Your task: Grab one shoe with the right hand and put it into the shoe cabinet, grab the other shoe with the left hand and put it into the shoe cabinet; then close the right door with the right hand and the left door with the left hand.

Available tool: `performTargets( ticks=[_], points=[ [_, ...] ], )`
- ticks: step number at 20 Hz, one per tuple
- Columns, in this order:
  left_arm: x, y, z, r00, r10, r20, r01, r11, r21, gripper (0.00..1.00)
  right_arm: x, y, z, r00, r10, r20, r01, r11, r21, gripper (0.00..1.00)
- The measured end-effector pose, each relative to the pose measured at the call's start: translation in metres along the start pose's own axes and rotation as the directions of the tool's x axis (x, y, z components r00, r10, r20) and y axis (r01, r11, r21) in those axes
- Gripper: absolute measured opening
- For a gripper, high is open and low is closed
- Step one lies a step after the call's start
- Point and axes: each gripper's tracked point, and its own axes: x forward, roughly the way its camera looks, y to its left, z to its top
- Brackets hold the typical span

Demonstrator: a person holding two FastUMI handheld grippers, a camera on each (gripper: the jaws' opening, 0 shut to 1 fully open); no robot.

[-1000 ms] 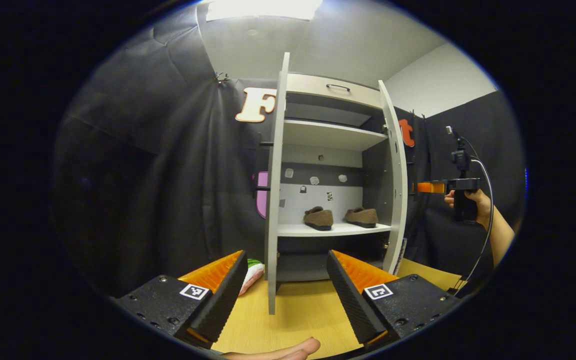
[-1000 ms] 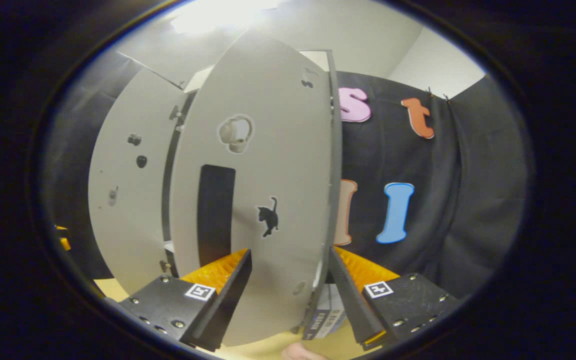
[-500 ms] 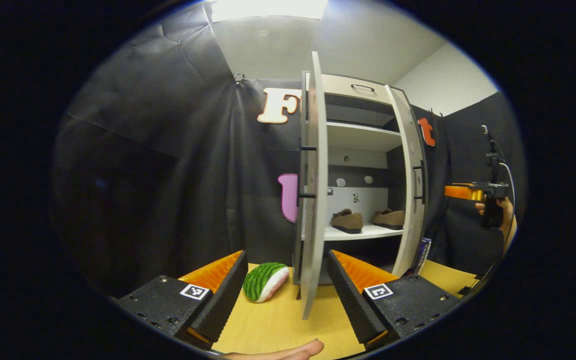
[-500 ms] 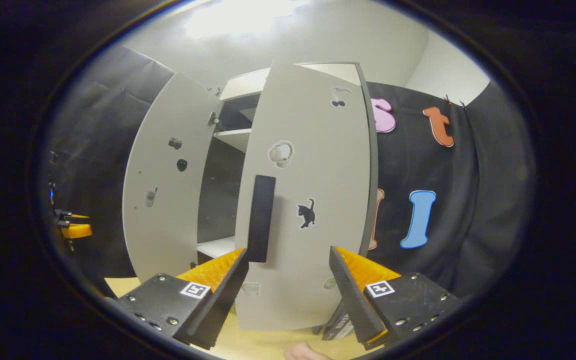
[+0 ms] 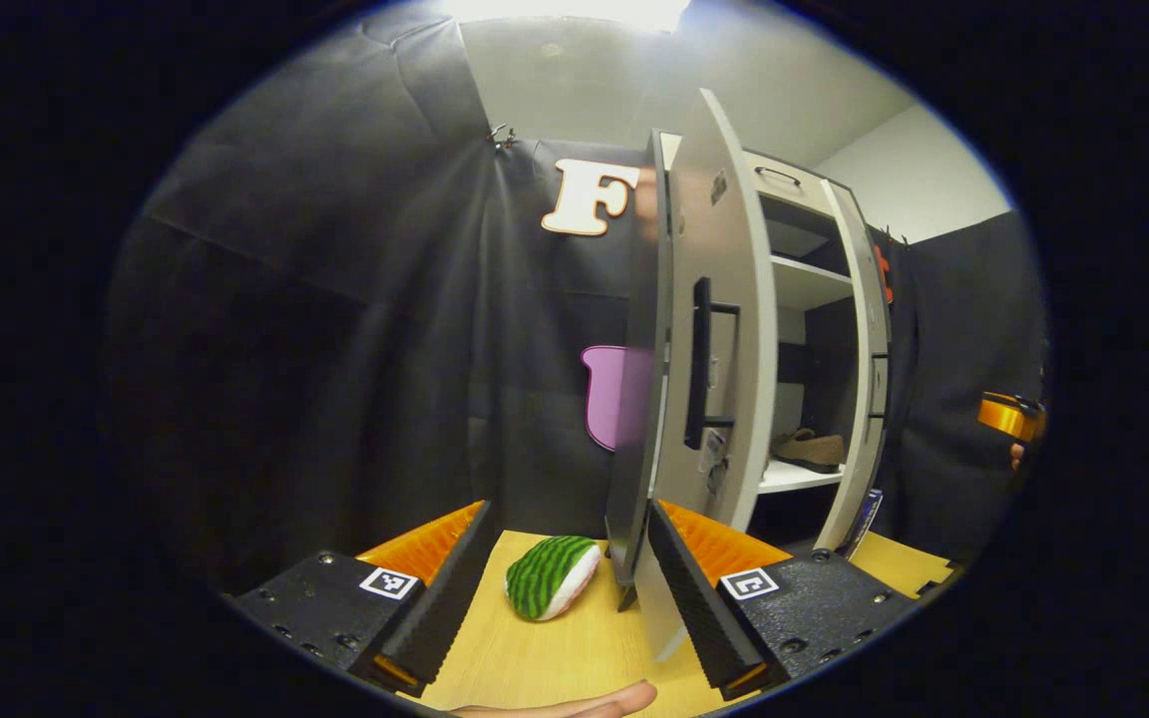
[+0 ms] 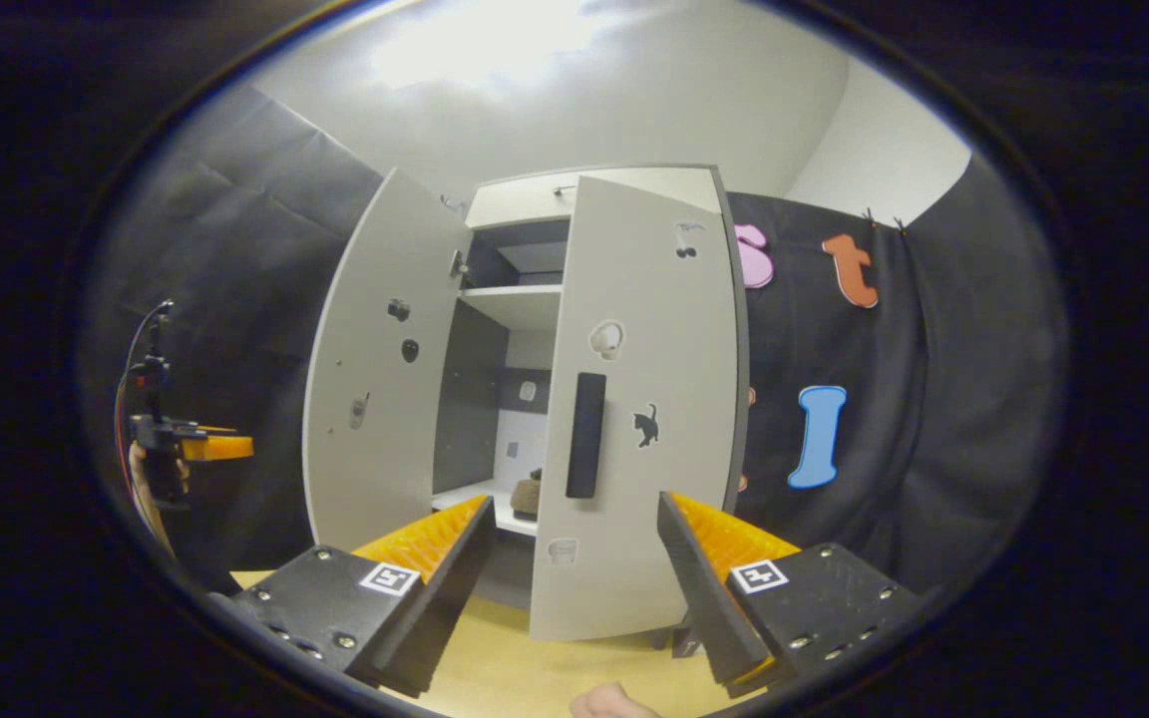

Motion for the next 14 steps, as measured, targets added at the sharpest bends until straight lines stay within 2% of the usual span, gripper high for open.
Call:
performTargets(
  ticks=[1,2,4,5,6,8,11,12,14],
  points=[
    [0.010,0.008,0.004,1.000,0.003,-0.003,-0.003,1.000,-0.008,0.90,-0.008,0.002,0.001,1.000,0.000,0.002,0.000,1.000,-0.002,0.98],
    [0.018,0.014,0.011,1.000,0.002,0.001,-0.002,1.000,-0.013,0.95,-0.016,0.001,0.003,1.000,-0.012,0.005,0.012,1.000,-0.005,0.98],
    [0.035,0.027,0.021,1.000,-0.002,0.021,0.002,1.000,0.002,0.90,-0.029,-0.007,0.000,0.999,-0.045,-0.014,0.045,0.999,0.012,0.98],
    [0.045,0.033,0.027,0.999,0.003,0.033,-0.004,1.000,0.017,0.90,-0.035,-0.011,-0.002,0.998,-0.058,-0.029,0.059,0.998,0.023,0.98],
    [0.054,0.040,0.033,0.999,0.013,0.032,-0.014,1.000,0.025,0.95,-0.040,-0.016,-0.004,0.996,-0.073,-0.040,0.075,0.996,0.038,0.98],
    [0.072,0.047,0.042,0.999,0.036,0.023,-0.036,0.999,0.010,0.94,-0.049,-0.025,-0.001,0.995,-0.094,-0.038,0.096,0.994,0.044,0.97],
    [0.086,0.024,0.054,1.000,-0.010,0.005,0.010,0.999,-0.032,0.91,-0.058,-0.036,-0.001,0.993,-0.113,-0.024,0.114,0.993,0.042,0.98],
    [0.090,0.014,0.061,0.999,-0.029,0.018,0.029,0.999,-0.031,0.94,-0.060,-0.036,0.001,0.994,-0.105,-0.021,0.106,0.993,0.049,0.97],
    [0.099,-0.004,0.067,0.999,-0.047,0.010,0.047,0.999,-0.018,0.94,-0.062,-0.032,0.005,0.997,-0.074,-0.009,0.074,0.994,0.080,0.97]
  ],
)
